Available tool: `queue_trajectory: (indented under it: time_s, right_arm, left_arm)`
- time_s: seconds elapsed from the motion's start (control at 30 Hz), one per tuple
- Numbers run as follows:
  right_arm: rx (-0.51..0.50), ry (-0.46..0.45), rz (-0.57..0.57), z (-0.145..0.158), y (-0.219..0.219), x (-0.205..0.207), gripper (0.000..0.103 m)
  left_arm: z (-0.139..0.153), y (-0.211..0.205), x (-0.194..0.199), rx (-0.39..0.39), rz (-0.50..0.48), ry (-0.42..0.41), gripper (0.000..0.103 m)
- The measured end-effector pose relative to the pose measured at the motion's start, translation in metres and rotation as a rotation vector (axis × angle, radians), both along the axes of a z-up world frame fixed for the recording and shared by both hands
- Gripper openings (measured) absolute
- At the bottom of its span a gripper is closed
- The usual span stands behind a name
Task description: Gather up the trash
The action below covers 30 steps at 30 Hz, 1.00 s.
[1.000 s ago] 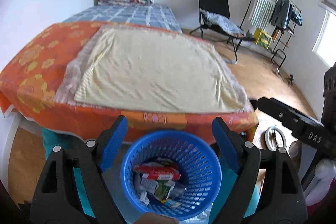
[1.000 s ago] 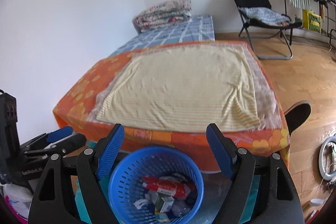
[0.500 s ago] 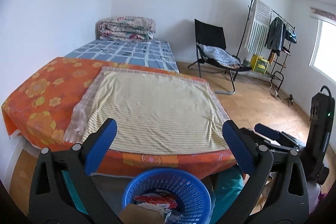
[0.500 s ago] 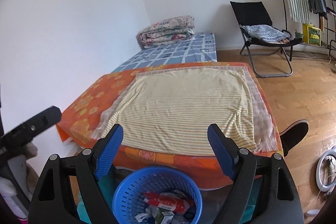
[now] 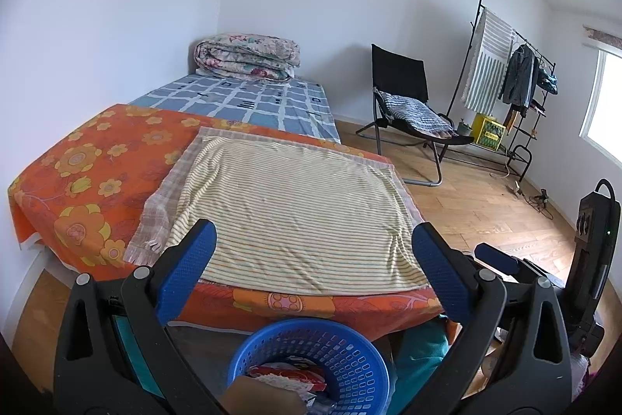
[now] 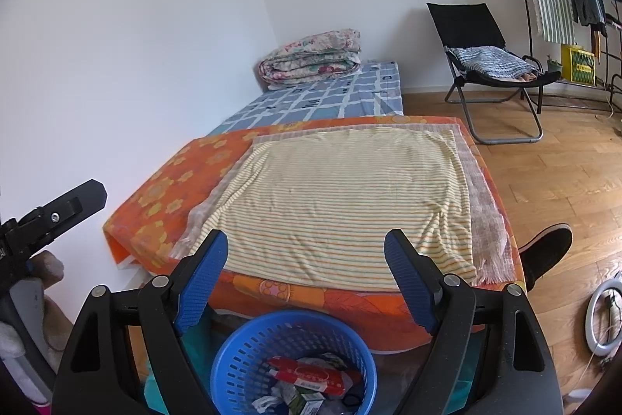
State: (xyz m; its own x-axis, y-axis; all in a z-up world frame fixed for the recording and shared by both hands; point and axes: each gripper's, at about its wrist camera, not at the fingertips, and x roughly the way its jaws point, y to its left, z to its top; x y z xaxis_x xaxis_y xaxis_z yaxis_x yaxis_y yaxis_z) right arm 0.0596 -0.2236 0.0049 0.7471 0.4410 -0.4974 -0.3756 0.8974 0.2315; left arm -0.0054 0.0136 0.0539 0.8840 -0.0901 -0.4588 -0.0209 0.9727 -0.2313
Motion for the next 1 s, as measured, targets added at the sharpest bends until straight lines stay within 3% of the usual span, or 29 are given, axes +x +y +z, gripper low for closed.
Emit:
queue_trajectory:
  time_s: [1.0]
  right_arm:
    - [-0.009, 0.024, 0.01, -0.0053, 0.0045, -0.0016, 0.083]
  left_arm:
    - [-0.0024, 0.0014, -0.0031, 0.016, 0.02, 0.005, 0.102]
